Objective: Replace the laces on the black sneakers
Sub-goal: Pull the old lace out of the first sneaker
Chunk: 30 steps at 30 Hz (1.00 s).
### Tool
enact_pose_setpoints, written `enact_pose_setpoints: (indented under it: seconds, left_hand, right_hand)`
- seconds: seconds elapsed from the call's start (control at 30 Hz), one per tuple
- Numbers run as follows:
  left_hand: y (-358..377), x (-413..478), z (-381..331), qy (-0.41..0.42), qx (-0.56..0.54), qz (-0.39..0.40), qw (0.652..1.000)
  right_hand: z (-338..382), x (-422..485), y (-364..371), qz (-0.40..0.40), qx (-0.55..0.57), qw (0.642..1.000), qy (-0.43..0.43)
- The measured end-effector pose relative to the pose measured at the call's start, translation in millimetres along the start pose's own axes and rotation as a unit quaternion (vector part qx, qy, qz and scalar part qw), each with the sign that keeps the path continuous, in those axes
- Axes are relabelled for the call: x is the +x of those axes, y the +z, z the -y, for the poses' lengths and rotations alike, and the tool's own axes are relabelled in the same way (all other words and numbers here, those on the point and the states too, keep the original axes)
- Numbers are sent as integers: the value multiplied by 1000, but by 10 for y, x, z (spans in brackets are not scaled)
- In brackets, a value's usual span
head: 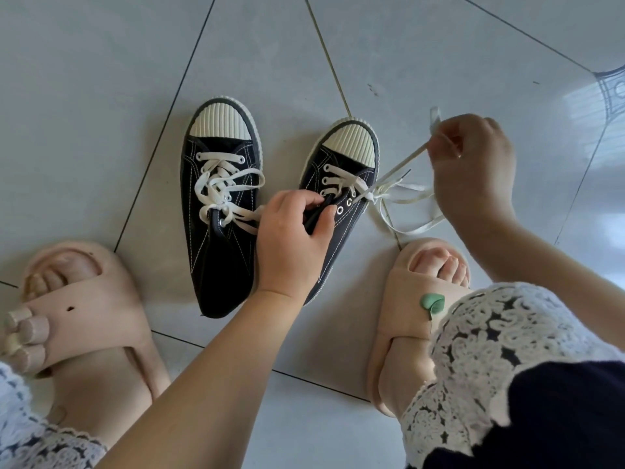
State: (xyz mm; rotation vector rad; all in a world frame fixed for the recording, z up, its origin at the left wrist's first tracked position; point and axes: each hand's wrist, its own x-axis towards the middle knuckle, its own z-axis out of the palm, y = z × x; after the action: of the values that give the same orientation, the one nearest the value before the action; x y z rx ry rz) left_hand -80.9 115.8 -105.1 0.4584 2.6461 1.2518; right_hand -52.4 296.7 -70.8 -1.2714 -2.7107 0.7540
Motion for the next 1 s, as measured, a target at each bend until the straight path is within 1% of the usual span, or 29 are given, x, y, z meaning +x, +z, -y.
enact_pose_setpoints:
  seconds: [0.03, 0.1, 0.13, 0.17, 0.2, 0.23, 0.27, 0.3, 0.33, 0.37, 0.4, 0.43, 0.5, 0.53, 0.57, 0.63, 0.7, 0.77, 0.9, 0.97, 1.0]
  left_hand:
    - [1, 3, -1, 0, -1, -2, 1000]
    - [-3, 11, -3, -1, 0, -5, 1000]
    - [-4, 10, -3, 0, 1, -8, 1000]
    - [-2, 7, -3, 0, 1, -8, 1000]
    - [6, 1, 0, 0, 0, -8, 1000]
    - [9, -2, 5, -3, -3, -7, 1000]
    - [11, -4, 11, -8, -7, -5, 1000]
    - [12, -6, 16, -16, -14, -4, 1000]
    - [11, -8, 16, -23, -24, -4, 999]
    - [8, -10, 14, -30, -36, -5, 999]
    - [3, -13, 8, -35, -48, -7, 998]
    - [-2, -15, 3, -36, -57, -8, 998]
    - [-2, -16, 9, -34, -55, -8, 998]
    - [1, -17, 17, -35, -50, -7, 998]
    - [3, -16, 24, -37, -48, -6, 998]
    - [5, -17, 28, -39, -46, -4, 998]
    - [3, -19, 19, -41, -57, -5, 998]
    - [-1, -12, 12, -51, -77, -7, 996]
    - [-8, -8, 5, -61, -94, -7, 994]
    - [-11, -8, -3, -62, -93, -9, 994]
    - [-12, -10, -6, -60, -93, -9, 994]
  right_hand:
    - [-29, 53, -18, -11, 34, 998, 46]
    - [-97, 241, -147, -69, 100, 983, 139]
    - [-125, 333, -248, -99, 88, 978, 162]
    - [-146, 388, -339, -105, 51, 982, 151]
    - [-148, 416, -386, -73, 18, 989, 126]
    - [-128, 402, -375, -3, -11, 995, 97]
    - [-102, 366, -320, 99, -48, 992, 67]
    - [-62, 314, -257, 207, -106, 972, 34]
    - [-10, 249, -184, 295, -172, 940, 2]
    - [39, 181, -122, 345, -228, 910, -27]
    - [87, 132, -75, 348, -254, 901, -54]
    - [166, 100, -56, 317, -249, 912, -76]
    - [321, 82, -22, 223, -199, 943, -145]
    - [398, 74, 9, 199, -166, 950, -173]
    - [469, 69, 52, 205, -141, 949, -195]
    - [590, 45, 130, 260, -120, 932, -223]
    - [643, 15, 185, 306, -144, 906, -256]
    - [645, -2, 232, 297, -213, 874, -319]
    - [691, -7, 294, 230, -326, 813, -424]
    - [721, -32, 314, 228, -351, 787, -454]
    - [723, -29, 310, 237, -349, 786, -453]
